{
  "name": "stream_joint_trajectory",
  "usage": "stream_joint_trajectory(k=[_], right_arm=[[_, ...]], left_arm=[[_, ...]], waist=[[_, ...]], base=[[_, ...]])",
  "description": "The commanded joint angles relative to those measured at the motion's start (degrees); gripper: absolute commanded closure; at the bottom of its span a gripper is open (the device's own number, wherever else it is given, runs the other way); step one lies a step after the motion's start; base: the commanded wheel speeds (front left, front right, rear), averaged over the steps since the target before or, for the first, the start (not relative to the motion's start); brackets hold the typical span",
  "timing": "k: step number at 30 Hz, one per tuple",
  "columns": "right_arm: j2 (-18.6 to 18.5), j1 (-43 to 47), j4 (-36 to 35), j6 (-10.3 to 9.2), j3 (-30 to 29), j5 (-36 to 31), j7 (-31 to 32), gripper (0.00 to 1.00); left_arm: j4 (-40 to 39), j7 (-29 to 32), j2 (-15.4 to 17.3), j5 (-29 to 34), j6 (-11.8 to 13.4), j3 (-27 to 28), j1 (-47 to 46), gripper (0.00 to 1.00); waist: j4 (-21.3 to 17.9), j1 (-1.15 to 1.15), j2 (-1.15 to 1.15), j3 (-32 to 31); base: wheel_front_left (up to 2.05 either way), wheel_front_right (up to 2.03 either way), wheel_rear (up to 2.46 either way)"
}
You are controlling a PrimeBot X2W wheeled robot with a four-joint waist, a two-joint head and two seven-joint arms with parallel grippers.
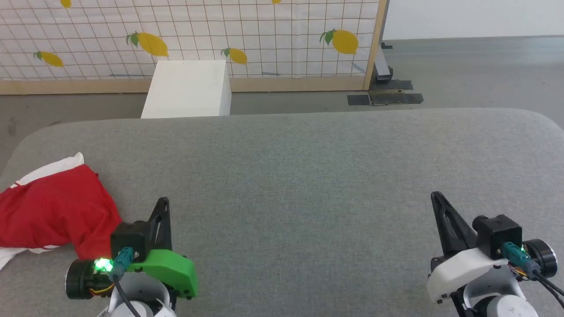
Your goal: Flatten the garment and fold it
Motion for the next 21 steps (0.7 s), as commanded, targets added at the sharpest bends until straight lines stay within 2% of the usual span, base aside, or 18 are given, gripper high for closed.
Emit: stream_joint_trajectory(k=[1,17,18,21], right_arm=[[0.1,-0.1,-0.3,-0.1,0.1,-0.4,0.0,1.0],[0.1,-0.1,-0.3,-0.1,0.1,-0.4,0.0,1.0],[0.0,0.0,0.0,0.0,0.0,0.0,0.0,0.0],[0.0,0.0,0.0,0.0,0.0,0.0,0.0,0.0]], left_arm=[[-0.1,0.1,-0.3,0.6,0.4,0.2,0.8,1.0],[-0.1,0.1,-0.3,0.6,0.4,0.2,0.8,1.0],[0.0,0.0,0.0,0.0,0.0,0.0,0.0,0.0],[0.0,0.0,0.0,0.0,0.0,-0.2,0.0,0.0]], waist=[[0.0,0.0,0.0,0.0],[0.0,0.0,0.0,0.0],[0.0,0.0,0.0,0.0],[0.0,0.0,0.0,0.0]], base=[[0.0,0.0,0.0],[0.0,0.0,0.0],[0.0,0.0,0.0],[0.0,0.0,0.0]])
